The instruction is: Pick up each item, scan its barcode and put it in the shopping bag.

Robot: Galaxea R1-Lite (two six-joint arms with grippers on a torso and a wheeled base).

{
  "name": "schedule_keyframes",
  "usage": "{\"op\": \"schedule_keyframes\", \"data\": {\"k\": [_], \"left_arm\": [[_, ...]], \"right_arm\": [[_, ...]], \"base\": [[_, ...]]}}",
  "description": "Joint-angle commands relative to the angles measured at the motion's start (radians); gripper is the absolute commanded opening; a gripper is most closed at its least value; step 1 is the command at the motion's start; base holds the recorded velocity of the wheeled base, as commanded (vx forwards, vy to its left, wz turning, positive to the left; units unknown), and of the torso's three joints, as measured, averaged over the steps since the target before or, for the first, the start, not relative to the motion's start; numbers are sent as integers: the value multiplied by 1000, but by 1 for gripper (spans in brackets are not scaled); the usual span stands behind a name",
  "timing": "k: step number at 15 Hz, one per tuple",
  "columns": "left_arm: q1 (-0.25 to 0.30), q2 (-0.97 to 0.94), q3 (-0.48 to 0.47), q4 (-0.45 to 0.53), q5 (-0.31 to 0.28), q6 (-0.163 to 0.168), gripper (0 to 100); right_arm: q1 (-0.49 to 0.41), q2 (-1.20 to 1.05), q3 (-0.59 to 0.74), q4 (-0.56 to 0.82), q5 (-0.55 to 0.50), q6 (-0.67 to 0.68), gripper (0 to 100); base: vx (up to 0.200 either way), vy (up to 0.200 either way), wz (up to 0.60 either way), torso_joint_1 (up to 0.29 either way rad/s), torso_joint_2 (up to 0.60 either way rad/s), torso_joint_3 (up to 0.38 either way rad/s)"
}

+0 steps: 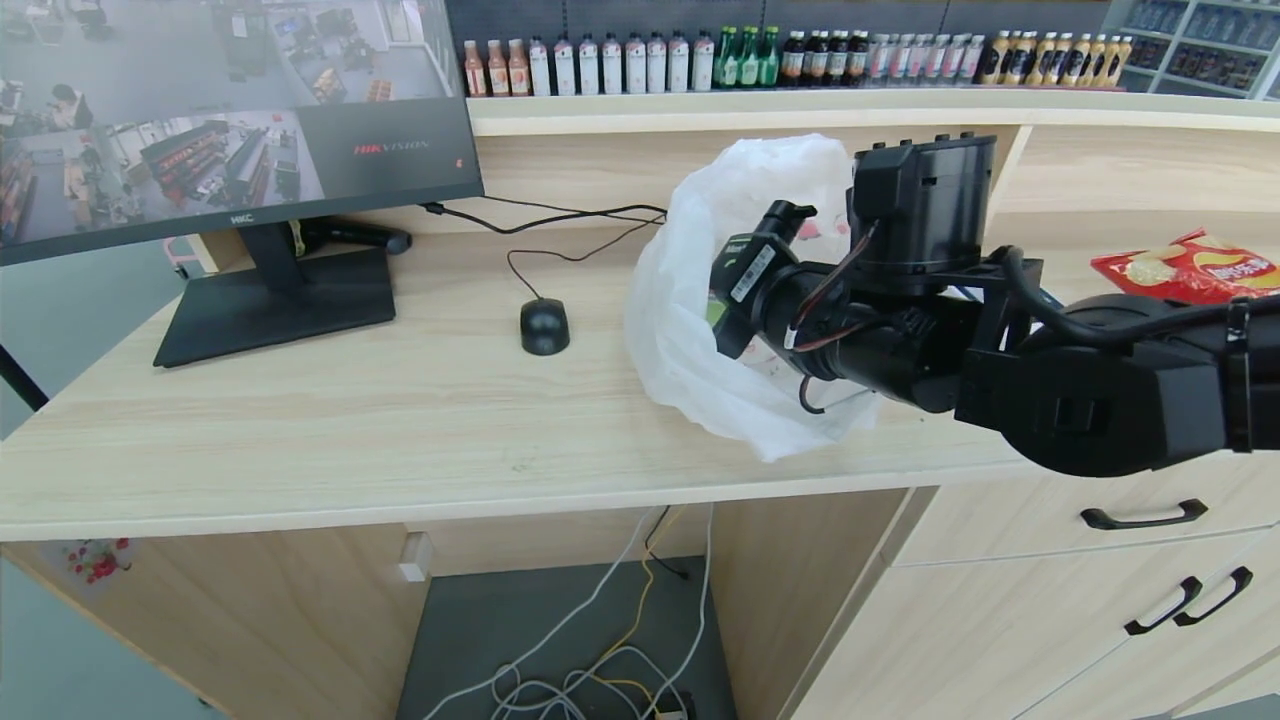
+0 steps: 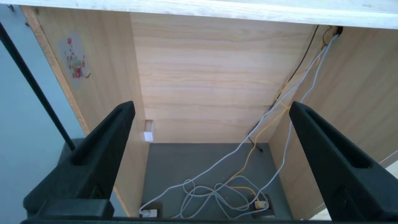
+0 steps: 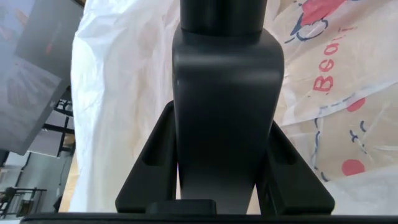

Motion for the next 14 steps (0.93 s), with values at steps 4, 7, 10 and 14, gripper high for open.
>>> {"op": "schedule_keyframes", "data": {"k": [4, 7, 10, 14], "left_arm": [[0, 0, 0, 0, 1, 0, 100], [0, 0, 0, 0, 1, 0, 100], [0, 0, 0, 0, 1, 0, 100], [0, 0, 0, 0, 1, 0, 100]], "right_arm": [[-4, 36, -12, 6, -4, 46, 0], [-18, 43, -18, 8, -7, 75, 0], [-21, 46, -21, 11, -7, 92, 0], [-27, 48, -20, 12, -7, 104, 100]], "base": [[0, 0, 0, 0, 0, 0], [0, 0, 0, 0, 0, 0], [0, 0, 0, 0, 0, 0], [0, 0, 0, 0, 0, 0]]}}
